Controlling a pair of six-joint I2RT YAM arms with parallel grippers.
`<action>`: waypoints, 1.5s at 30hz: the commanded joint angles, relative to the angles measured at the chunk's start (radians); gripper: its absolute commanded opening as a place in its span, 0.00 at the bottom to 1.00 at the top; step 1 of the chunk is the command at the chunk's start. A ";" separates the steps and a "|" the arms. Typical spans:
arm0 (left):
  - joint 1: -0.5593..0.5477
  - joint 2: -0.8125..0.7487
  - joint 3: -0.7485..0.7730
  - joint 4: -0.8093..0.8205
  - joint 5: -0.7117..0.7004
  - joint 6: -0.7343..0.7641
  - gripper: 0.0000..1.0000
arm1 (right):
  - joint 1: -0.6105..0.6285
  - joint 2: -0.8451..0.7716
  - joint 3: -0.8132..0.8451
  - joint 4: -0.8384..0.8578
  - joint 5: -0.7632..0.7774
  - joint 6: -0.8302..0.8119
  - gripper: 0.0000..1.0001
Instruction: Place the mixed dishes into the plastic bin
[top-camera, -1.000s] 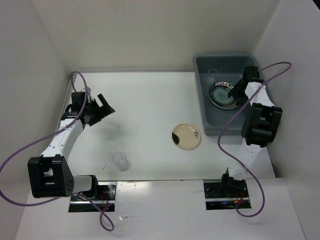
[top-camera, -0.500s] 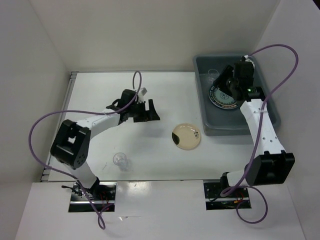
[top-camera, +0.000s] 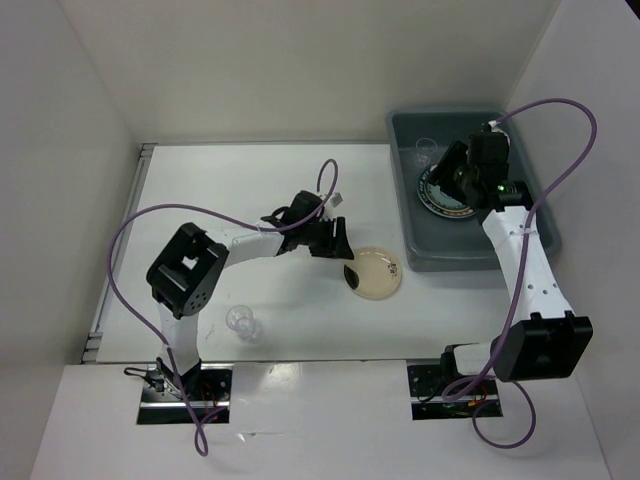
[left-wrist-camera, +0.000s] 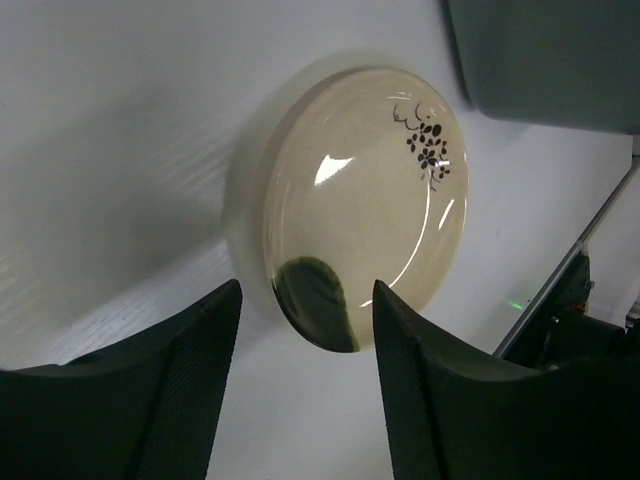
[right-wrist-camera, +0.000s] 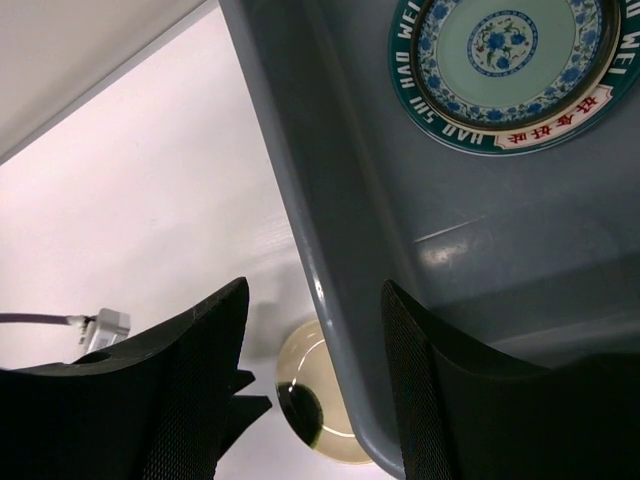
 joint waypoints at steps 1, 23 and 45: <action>0.010 0.019 0.027 0.035 0.010 -0.012 0.62 | 0.003 -0.053 -0.003 -0.023 0.008 -0.019 0.61; -0.041 0.155 0.150 -0.039 0.000 -0.004 0.00 | 0.003 -0.064 -0.004 0.000 -0.039 -0.028 0.61; 0.312 -0.371 0.092 -0.093 -0.041 -0.071 0.00 | 0.023 -0.006 -0.127 0.181 -0.490 -0.089 0.78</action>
